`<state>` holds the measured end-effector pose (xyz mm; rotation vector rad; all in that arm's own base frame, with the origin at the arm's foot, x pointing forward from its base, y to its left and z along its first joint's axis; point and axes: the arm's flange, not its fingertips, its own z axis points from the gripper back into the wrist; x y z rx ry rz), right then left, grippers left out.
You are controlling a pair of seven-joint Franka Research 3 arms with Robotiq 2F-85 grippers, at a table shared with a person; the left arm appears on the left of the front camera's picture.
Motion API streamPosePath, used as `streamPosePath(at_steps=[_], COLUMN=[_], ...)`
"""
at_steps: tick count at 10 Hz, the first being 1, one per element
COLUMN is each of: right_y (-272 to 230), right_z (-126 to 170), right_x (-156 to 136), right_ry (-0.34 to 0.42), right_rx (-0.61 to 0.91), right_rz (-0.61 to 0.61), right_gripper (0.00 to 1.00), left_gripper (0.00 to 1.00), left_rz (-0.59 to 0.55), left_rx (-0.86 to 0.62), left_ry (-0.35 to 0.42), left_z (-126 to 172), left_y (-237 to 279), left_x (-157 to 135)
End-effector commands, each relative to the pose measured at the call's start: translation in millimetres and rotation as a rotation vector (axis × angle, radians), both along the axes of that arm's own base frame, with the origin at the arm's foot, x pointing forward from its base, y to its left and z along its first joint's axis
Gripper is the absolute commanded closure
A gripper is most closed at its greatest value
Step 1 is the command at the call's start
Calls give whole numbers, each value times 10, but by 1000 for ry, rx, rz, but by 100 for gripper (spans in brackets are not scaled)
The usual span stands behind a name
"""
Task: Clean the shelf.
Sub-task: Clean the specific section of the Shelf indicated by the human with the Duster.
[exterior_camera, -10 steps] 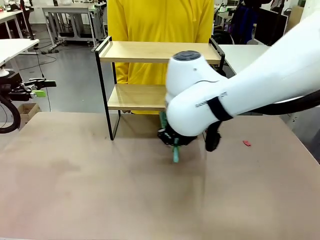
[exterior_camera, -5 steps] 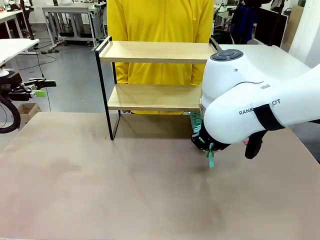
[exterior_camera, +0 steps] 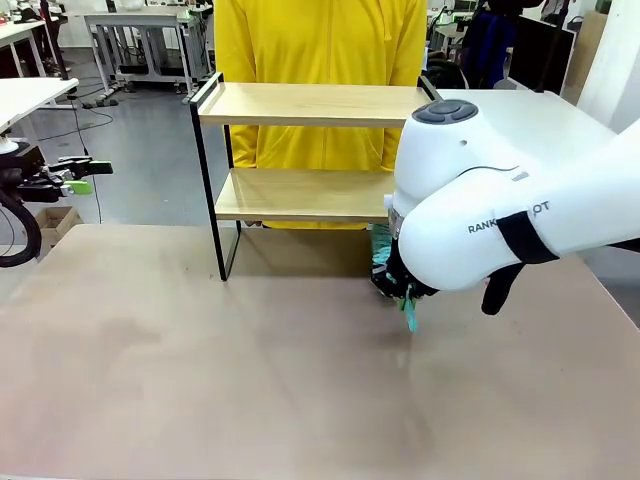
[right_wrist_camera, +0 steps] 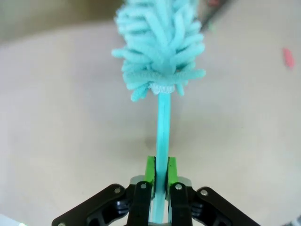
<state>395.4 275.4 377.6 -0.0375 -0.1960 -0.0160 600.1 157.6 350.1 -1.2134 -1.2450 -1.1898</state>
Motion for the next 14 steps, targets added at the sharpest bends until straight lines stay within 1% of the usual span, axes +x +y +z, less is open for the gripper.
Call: streamPosePath(at_steps=[1, 3, 6, 8, 9, 10, 11, 12, 13, 14], right_y=[-215, -390, -703, -1082, -1258, -1414, -1521, -1563, -1575, -1590], right_z=[359, 524, 774, 1129, 1349, 1595, 1845, 2036, 2194, 2331], right_x=[-304, -499, -752, -992, -1098, -1172, -1269, -1351, -1415, -1455], right_ry=[-49, -14, 98, 188, 229, 289, 334, 359, 385, 404], right_rx=[74, 75, 64, 48, 51, 76, 14, -53, -122, -149], right_rz=[202, 305, 435, 600, 686, 756, 854, 932, 990, 1030], right_gripper=[87, 87, 87, 87, 87, 87, 87, 87, 87, 87], left_gripper=[0, 0, 0, 0, 0, 0, 0, 0, 0, 0], left_rz=[2, 2, 2, 2, 2, 2, 2, 2, 2, 2], left_rx=[-2, -2, -2, -2, -2, -2, -2, -2, -2, -2], left_ry=[-9, -9, -9, -9, -9, -9, -9, -9, -9, -9], left_z=[29, 29, 29, 29, 29, 29, 29, 29, 29, 29], left_y=[1, 1, 1, 1, 1, 1, 1, 1, 1, 1], left_x=[-17, -17, -17, -17, -17, -17, -17, -17, -17, -17])
